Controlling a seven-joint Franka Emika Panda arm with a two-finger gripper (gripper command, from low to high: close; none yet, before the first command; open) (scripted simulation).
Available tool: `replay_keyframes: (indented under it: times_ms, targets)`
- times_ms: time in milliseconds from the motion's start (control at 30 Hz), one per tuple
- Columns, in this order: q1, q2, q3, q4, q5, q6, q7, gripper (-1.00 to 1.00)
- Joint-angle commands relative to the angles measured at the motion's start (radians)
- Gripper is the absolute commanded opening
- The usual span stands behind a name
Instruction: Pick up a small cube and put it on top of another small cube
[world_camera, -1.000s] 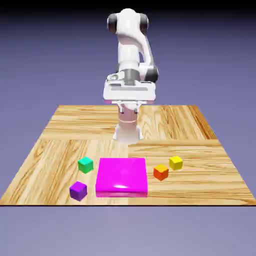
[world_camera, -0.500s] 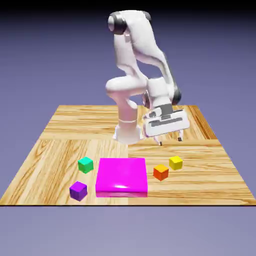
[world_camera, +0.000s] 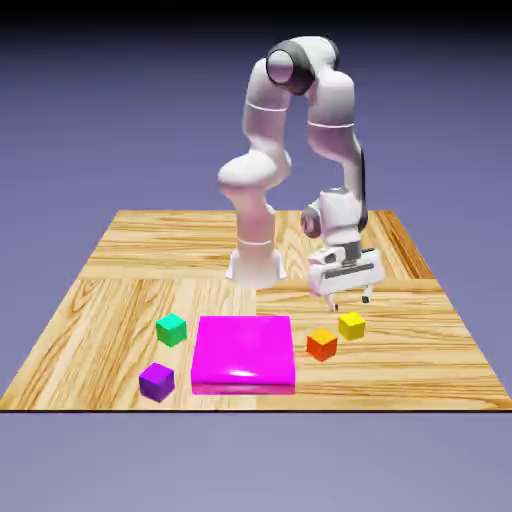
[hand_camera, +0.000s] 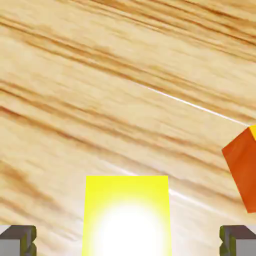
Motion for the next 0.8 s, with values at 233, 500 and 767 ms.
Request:
replay_keyframes:
  times_ms: [233, 500, 767]
  targets:
    - [-0.079, 0.185, 0.025, 0.071, -0.115, 0.110, 0.065, -1.00]
    - [0.045, -0.105, -0.014, -0.040, 0.065, -0.062, -0.037, -1.00]
    - [-0.119, -0.214, -0.171, -0.068, -0.106, -0.139, -0.062, -1.00]
